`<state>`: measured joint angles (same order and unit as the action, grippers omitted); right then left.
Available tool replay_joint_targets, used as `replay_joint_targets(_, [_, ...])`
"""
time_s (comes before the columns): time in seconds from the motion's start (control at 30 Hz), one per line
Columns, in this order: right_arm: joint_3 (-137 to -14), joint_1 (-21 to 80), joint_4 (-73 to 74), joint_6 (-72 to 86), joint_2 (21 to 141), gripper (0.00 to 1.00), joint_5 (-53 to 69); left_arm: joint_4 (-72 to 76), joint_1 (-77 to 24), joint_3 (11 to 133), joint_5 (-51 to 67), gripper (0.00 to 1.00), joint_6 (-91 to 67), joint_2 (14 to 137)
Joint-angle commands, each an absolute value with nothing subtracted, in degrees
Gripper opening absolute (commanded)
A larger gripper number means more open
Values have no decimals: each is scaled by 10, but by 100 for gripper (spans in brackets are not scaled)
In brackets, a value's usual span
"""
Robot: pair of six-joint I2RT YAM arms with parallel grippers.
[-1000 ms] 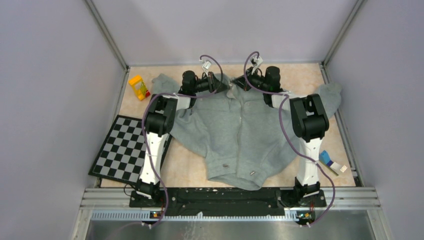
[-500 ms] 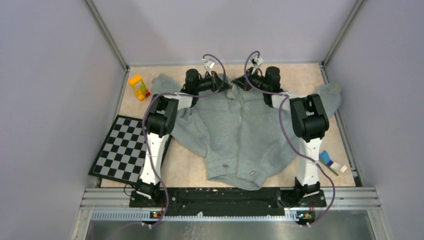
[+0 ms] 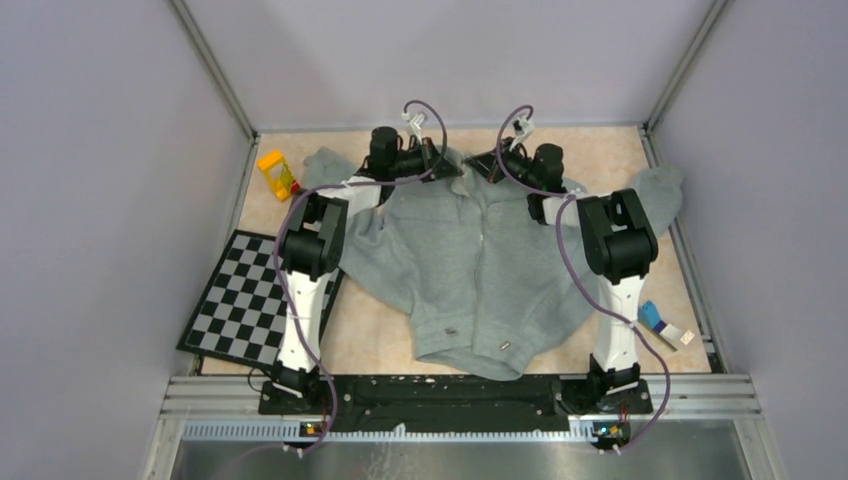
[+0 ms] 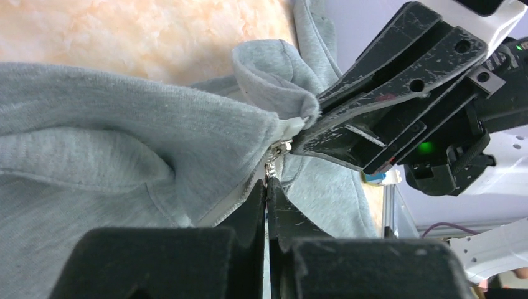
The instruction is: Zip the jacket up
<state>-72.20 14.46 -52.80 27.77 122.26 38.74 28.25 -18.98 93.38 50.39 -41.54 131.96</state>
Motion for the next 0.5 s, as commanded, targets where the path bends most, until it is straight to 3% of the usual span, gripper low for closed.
replay_joint_targets(0.0, [-715,142,-655,344,1186,0,363,228,-208,947,495,0,-451,1297])
replay_joint_targets(0.47, [-713,128,-677,399,1174,0,265,81,-264,849,422,0,-386,1205])
